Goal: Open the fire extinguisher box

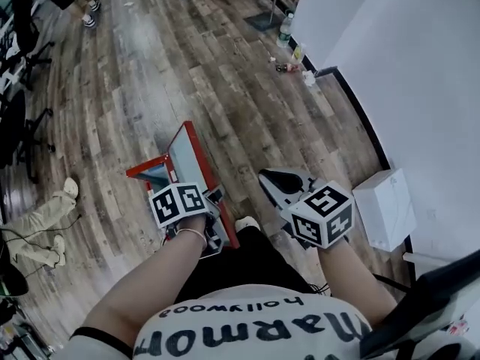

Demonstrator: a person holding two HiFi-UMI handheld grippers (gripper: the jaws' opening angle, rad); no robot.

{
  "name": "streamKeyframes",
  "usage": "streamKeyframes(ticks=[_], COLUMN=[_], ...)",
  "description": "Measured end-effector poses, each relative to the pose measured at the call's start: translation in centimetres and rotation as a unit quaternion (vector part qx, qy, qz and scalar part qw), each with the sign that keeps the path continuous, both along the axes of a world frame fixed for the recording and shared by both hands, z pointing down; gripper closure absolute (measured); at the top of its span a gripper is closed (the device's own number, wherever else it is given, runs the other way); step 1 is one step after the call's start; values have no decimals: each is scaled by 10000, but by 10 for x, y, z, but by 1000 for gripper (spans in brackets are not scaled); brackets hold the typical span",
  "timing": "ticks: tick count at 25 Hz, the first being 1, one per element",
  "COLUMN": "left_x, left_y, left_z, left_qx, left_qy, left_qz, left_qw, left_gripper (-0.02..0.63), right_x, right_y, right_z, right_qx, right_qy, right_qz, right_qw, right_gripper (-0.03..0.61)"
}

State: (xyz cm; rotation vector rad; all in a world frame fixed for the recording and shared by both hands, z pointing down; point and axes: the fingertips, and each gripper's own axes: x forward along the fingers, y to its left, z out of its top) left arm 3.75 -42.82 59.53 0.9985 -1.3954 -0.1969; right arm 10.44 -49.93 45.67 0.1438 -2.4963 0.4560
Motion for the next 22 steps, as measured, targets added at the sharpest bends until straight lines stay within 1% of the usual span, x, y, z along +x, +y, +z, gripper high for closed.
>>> streamKeyframes(ticks=[4, 14, 18, 22], left_x=[2, 13, 16, 19], left_y=[-4, -16, -19, -24], left_z=[7, 20, 23, 30], left_qx=[-92, -165, -168, -207], left_qy=[-159, -341, -387, -522], left_qz=[-134, -296, -329, -359], left_qw=[9997, 9988, 9986, 9978], left_gripper=[472, 468, 465, 462], right_x=[-1, -2, -2, 2], right_y=[-11, -24, -30, -36], right_z=[1, 13, 15, 21], right_qx=[-5, -120, -136, -154], right_qy=[-7, 25, 55, 118], right_qz=[-242, -595, -668, -726], right_qw=[9997, 9982, 9977, 9972], right_gripper=[569, 569, 569, 569])
